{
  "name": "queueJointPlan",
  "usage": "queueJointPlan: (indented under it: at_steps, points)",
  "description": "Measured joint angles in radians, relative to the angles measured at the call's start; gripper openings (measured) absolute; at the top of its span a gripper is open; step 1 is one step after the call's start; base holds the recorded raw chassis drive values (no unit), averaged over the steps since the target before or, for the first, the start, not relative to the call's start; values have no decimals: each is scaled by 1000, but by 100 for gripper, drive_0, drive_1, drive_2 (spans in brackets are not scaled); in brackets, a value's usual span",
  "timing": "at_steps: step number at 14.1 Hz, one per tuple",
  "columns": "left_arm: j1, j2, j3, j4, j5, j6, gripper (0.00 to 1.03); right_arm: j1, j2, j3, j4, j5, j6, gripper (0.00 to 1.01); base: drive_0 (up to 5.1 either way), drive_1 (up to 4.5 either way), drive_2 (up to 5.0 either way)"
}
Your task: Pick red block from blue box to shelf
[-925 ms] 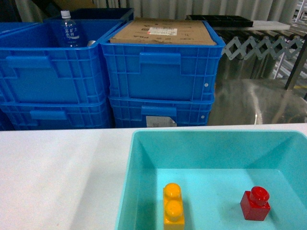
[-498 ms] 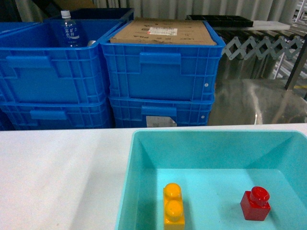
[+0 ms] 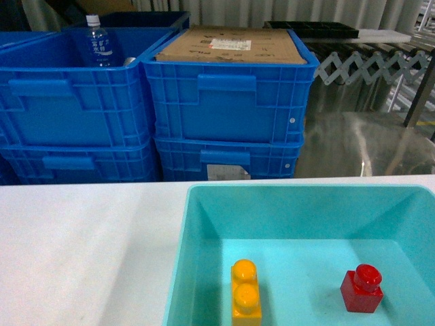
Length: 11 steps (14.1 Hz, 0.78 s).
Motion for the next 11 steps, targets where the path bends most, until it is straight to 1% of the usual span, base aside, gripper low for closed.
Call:
queueJointPlan:
  at_steps: [11]
  points:
    - [0, 0, 0, 0, 0, 0, 98, 0, 0, 0, 0, 0, 0, 98, 0, 0, 0]
